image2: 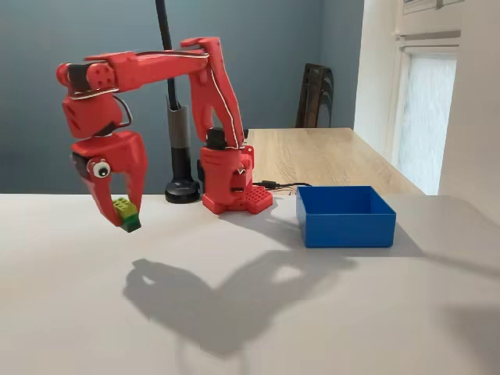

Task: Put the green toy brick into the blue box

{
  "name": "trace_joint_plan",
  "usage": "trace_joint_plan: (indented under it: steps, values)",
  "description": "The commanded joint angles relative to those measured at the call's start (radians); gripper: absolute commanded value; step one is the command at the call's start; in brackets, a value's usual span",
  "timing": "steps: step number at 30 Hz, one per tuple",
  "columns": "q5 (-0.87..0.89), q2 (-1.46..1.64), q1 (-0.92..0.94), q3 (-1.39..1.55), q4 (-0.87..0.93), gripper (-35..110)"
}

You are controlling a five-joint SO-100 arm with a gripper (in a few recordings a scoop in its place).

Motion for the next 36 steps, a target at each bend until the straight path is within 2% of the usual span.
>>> trace_joint_plan:
  steps: [1,20,36]
  values:
    - [0.008,0.137,-0.091,-0.037,0.049,0]
    - [0.044,0.690,-0.718,0.407,0.048,0]
    - [0.227,0.744,-1.203,0.497,0.040,0]
